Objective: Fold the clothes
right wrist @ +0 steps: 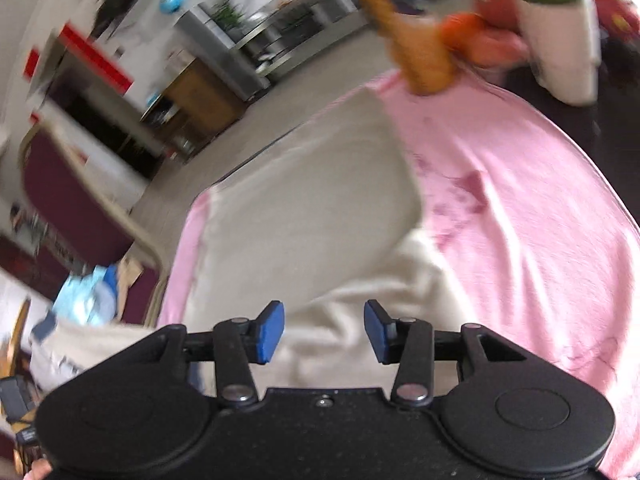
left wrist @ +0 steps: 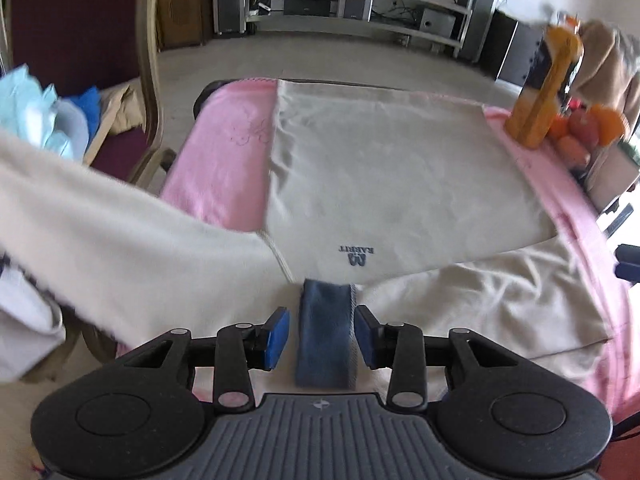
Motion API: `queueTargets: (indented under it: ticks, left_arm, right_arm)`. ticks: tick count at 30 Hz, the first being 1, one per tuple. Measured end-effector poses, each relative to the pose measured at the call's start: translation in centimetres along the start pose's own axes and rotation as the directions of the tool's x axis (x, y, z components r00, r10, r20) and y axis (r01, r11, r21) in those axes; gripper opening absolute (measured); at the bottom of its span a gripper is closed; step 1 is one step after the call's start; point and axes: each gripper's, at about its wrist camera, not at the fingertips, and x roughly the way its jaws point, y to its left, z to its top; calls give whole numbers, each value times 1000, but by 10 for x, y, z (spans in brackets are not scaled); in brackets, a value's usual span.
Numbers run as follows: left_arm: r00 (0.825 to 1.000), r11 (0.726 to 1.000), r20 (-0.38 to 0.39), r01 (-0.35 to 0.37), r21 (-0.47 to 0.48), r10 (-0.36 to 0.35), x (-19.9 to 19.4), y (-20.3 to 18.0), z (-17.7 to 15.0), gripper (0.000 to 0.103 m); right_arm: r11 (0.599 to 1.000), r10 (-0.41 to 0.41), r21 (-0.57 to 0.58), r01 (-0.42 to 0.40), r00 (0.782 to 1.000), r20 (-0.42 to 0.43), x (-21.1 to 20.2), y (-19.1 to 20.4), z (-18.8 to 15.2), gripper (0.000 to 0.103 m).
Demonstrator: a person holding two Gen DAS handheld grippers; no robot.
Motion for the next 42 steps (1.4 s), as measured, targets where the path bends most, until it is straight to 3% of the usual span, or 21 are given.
queueTargets:
  ticks: [2,6,16,29,32,36,42]
  left_arm:
    - [1000,1000,15,-25,-13,25,9,-2,-6,39]
    - [999,989,-38,-37,-142,32,30,7,-15,39]
    - [998,985,-60,-44,-168,34,31,11,-16,42]
    - [997,975,-77,-31,-219,14,32,22,-19,43]
    - [995,968,-97,-7,-250,-18,39,25,-17,43]
    - [988,960,-138,24,-280,-65,54,27,-12,43]
    - [987,969,-156,-6,-247,-33,70,20,-2,42]
  right_arm:
    - [999,-28,29,28,1000,-4,6,-13,-2,44]
    - [993,-85,86,85,996,-13,18,-39,-5,44]
    - [986,-165,24,166,986,-36,30,-33,-8,46]
    - [989,-121,83,119,993,16,13,-39,-16,49]
    - [993,-105,60,105,994,-1,17,-36,-16,47]
    - [999,-44,21,45,998,-46,26,-28,-17,33]
    - [997,-77,-8,77,992,-99,39,-22,-19,34]
